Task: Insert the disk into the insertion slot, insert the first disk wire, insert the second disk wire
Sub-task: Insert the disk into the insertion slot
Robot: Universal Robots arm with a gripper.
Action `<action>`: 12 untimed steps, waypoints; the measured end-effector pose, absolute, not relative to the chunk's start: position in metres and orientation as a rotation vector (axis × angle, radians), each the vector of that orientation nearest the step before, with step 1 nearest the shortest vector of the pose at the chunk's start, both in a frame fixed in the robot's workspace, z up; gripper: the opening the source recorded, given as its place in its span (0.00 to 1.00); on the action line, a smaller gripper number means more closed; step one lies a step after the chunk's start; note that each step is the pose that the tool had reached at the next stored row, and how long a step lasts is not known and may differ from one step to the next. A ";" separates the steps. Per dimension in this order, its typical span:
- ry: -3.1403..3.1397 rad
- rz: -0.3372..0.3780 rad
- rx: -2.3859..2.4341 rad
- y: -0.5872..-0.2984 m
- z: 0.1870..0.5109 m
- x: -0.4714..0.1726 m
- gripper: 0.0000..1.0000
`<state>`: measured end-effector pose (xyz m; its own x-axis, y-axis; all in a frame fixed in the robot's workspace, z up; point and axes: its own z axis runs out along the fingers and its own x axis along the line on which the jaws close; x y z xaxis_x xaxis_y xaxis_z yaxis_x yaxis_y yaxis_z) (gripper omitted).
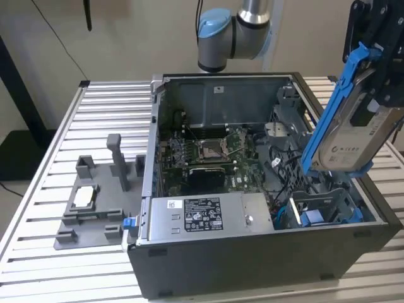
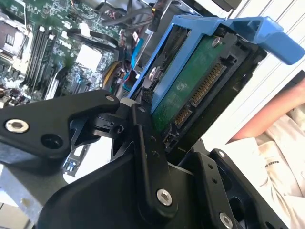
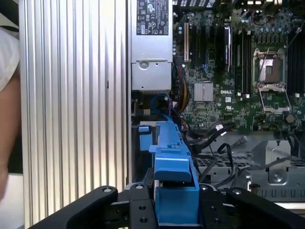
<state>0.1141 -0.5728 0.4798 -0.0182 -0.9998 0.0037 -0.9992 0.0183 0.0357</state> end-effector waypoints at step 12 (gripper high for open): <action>-2.226 -0.028 2.186 -0.576 0.475 0.114 0.33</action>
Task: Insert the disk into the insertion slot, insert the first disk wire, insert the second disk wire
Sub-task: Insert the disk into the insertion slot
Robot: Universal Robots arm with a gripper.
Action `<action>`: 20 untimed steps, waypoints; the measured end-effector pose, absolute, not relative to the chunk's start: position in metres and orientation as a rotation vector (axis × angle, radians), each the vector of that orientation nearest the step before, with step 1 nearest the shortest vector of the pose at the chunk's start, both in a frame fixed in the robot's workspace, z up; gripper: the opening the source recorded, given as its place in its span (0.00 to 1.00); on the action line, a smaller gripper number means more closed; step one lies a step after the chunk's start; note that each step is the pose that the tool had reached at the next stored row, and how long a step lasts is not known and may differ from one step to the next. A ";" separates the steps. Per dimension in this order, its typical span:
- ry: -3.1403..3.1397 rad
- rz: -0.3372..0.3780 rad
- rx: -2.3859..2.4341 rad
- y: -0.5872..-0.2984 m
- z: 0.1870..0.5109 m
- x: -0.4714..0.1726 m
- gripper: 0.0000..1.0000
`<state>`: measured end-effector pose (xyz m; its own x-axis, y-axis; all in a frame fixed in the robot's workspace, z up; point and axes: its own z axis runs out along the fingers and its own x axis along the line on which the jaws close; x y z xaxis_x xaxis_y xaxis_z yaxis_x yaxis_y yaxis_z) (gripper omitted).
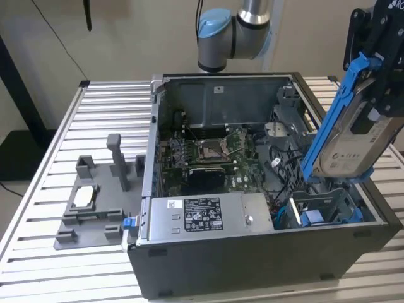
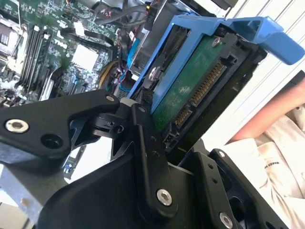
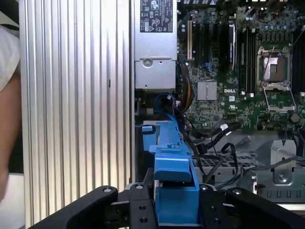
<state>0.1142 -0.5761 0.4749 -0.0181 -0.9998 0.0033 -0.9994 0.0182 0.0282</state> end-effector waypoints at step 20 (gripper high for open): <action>-2.231 -0.015 2.191 -0.576 0.472 0.114 0.33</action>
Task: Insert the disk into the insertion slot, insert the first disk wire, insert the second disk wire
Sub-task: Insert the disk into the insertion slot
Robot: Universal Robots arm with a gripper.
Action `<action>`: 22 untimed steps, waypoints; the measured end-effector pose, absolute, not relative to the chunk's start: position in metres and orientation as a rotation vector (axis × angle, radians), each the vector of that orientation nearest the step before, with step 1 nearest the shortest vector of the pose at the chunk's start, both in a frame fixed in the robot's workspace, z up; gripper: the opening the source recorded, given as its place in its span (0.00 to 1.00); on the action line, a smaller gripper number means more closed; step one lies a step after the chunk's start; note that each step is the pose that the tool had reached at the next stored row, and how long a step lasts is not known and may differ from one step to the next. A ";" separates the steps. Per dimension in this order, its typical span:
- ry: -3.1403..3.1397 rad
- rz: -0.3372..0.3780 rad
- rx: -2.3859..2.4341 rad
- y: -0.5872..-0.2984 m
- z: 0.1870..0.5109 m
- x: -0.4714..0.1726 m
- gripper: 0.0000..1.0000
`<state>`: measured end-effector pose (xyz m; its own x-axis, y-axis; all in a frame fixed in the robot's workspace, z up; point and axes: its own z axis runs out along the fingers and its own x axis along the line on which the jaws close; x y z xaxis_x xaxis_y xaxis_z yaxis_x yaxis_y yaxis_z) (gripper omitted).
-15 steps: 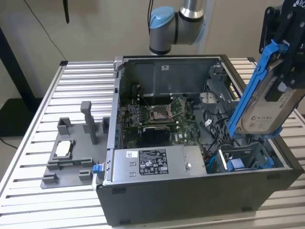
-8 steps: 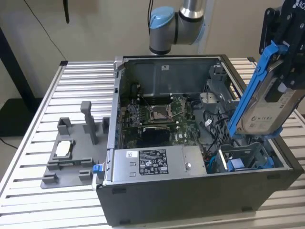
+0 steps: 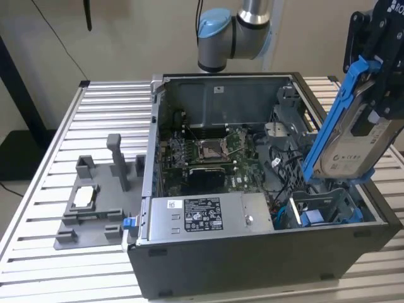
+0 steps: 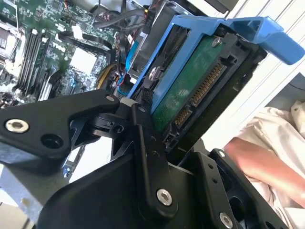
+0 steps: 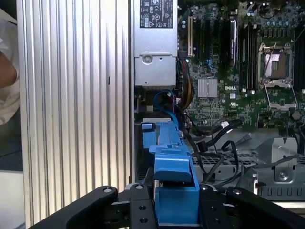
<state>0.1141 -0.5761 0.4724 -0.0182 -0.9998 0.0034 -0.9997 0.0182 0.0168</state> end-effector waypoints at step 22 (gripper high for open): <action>-2.237 -0.004 2.196 -0.576 0.454 0.114 0.33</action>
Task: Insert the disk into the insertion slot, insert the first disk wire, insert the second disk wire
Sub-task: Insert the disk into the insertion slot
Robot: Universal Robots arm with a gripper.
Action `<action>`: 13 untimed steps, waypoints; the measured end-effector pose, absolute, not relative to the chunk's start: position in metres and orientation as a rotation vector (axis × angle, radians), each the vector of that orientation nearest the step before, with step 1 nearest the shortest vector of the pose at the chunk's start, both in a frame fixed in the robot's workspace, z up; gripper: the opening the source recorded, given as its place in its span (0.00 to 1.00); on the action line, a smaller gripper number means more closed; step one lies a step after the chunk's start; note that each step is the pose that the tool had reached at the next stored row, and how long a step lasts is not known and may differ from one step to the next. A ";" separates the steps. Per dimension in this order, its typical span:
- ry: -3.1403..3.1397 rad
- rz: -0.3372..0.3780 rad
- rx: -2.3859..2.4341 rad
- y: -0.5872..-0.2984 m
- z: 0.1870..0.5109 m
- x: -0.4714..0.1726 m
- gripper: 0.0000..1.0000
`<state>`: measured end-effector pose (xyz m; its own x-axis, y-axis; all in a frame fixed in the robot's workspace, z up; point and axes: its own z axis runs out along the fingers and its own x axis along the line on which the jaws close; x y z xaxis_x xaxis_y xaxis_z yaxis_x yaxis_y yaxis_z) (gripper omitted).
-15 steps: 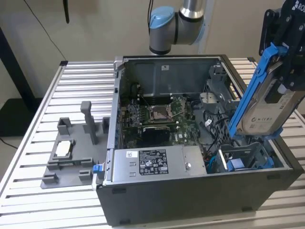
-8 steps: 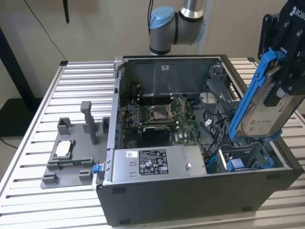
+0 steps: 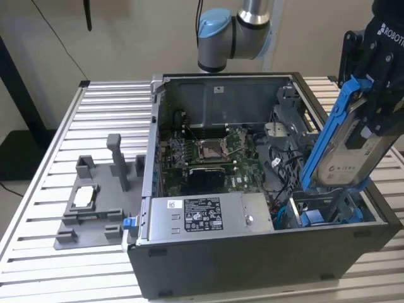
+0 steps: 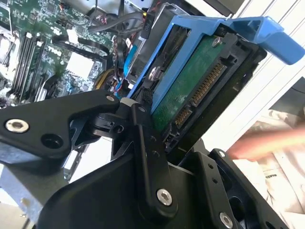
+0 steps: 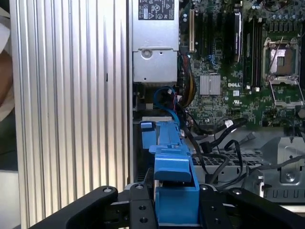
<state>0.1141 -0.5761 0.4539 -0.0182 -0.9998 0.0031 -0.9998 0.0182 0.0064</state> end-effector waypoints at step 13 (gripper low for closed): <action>-2.235 -0.004 2.198 -0.576 0.437 0.114 0.33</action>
<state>0.1141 -0.5761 0.4367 -0.0170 -0.9999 0.0031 -0.9998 0.0170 0.0066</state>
